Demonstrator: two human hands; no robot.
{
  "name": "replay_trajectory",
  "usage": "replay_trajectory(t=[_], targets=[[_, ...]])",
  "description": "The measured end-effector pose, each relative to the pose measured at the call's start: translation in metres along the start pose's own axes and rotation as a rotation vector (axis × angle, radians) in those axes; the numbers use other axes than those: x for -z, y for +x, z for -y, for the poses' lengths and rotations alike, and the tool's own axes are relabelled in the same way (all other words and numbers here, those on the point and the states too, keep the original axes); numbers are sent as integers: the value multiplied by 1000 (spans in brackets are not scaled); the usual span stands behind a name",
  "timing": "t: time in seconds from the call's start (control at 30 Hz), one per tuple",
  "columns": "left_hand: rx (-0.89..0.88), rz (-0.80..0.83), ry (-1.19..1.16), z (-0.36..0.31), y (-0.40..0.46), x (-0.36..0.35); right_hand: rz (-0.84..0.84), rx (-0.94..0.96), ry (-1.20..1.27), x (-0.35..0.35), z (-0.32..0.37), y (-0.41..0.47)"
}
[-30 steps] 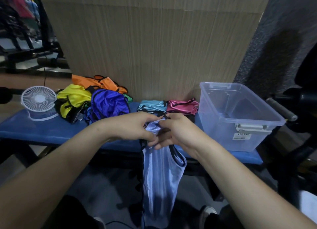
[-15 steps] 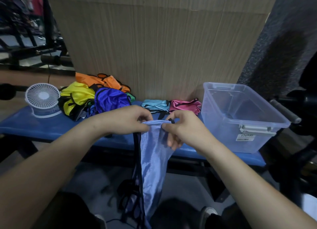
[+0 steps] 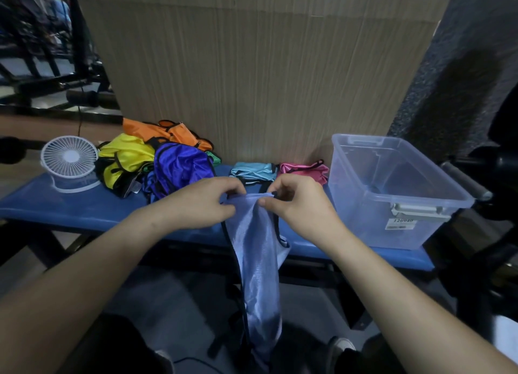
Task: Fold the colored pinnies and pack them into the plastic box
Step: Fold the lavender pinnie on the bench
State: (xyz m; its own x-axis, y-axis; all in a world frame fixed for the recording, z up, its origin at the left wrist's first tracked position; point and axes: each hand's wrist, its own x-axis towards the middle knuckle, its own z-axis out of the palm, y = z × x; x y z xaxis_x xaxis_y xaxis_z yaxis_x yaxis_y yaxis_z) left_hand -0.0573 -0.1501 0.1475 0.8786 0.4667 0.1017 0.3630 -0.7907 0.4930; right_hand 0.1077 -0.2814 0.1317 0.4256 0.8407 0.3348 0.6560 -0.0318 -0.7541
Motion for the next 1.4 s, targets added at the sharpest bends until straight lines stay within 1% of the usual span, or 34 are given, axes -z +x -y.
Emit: replay_trajectory(t=[0.13, 0.3, 0.4, 0.57, 0.77, 0.93, 1.0, 1.1, 1.23, 1.4], targets=[[-101, -18, -180, -14, 2, -2, 3, 13, -4, 0, 0, 0], [-97, -61, -46, -24, 9, -6, 24, 48, -8, 3, 0, 0], [-114, -33, 4, -26, 12, -6, 26, 59, 40, 5, 0, -1], [-194, -80, -6, -21, 13, -12, 63, 90, 157, 1, -7, -4], [-148, -117, -12, -22, 12, -12, 70, 56, 168, 3, -13, -10], [-161, -218, -55, -24, 12, 2, 136, 27, 192, -5, -28, -21], [-162, -228, -54, -26, 12, 8, 160, 61, 157, -9, -37, -27], [-162, -240, -41, -27, 12, 16, 190, 58, 126, -13, -49, -37], [-142, -245, -16, -27, 11, 23, 196, 40, 112, -19, -56, -45], [-145, -266, -30, -31, 8, 29, 186, 71, 24, -26, -61, -51]])
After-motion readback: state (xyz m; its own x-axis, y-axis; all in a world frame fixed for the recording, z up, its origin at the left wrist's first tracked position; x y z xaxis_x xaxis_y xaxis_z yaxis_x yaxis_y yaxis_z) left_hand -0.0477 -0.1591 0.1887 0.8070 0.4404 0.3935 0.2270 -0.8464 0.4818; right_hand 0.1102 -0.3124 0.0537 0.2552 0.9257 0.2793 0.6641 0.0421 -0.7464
